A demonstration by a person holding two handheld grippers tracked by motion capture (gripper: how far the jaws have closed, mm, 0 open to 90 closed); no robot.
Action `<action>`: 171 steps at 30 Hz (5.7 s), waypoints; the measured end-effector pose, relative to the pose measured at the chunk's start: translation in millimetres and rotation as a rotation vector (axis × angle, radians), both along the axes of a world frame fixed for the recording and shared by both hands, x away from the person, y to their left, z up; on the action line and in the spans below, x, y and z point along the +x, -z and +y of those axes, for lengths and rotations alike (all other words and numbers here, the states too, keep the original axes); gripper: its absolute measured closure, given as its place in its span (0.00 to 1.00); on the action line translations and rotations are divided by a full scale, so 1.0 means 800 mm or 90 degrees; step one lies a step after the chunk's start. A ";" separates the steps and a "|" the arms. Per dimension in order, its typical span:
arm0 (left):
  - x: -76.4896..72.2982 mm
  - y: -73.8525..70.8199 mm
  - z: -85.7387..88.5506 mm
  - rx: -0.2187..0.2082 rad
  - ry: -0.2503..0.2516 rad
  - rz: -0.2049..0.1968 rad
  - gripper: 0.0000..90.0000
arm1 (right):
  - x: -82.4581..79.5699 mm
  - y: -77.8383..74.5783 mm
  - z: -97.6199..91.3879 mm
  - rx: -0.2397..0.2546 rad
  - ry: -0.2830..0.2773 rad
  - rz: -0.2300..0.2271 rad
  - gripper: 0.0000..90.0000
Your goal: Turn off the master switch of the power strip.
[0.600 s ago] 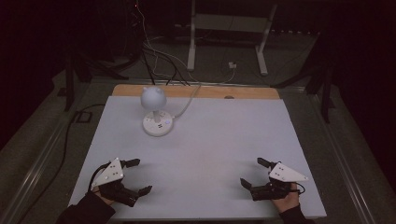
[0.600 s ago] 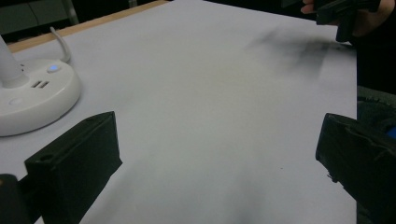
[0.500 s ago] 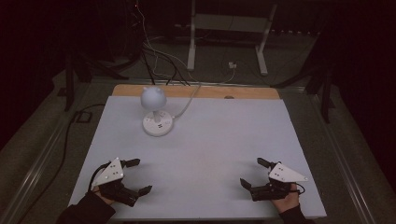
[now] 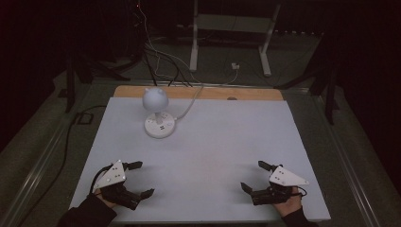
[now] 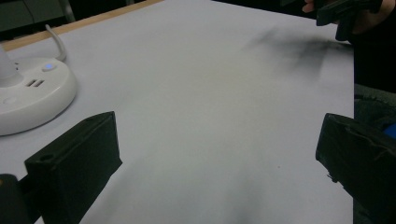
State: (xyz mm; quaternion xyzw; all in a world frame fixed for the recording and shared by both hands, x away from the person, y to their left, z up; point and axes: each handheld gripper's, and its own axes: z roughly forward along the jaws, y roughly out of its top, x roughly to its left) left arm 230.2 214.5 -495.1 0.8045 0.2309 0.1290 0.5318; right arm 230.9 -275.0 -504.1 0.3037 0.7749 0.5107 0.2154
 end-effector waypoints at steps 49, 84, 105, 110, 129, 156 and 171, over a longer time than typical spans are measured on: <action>0.041 -0.073 -0.037 0.000 0.015 0.035 0.01 | -0.006 -0.010 -0.004 0.041 0.011 -0.011 0.00; 0.106 -0.070 -0.086 0.030 -0.133 0.019 0.00 | -0.006 -0.012 -0.008 0.050 0.019 -0.014 0.00; 0.133 -0.051 -0.115 0.035 -0.280 0.022 0.00 | -0.006 -0.012 -0.009 0.051 0.023 -0.015 0.00; 0.139 -0.045 -0.123 0.038 -0.325 0.007 0.00 | -0.006 -0.012 -0.010 0.053 0.022 -0.015 0.00; 0.166 -0.023 -0.143 0.054 -0.390 0.031 0.14 | -0.006 -0.013 -0.011 0.055 0.021 -0.016 0.00; 0.189 -0.001 -0.148 0.135 -0.483 -0.020 0.84 | -0.006 -0.013 -0.010 0.055 0.018 -0.015 0.00; 0.206 0.004 -0.152 0.167 -0.486 -0.017 1.00 | -0.006 -0.012 -0.010 0.051 0.014 -0.014 0.00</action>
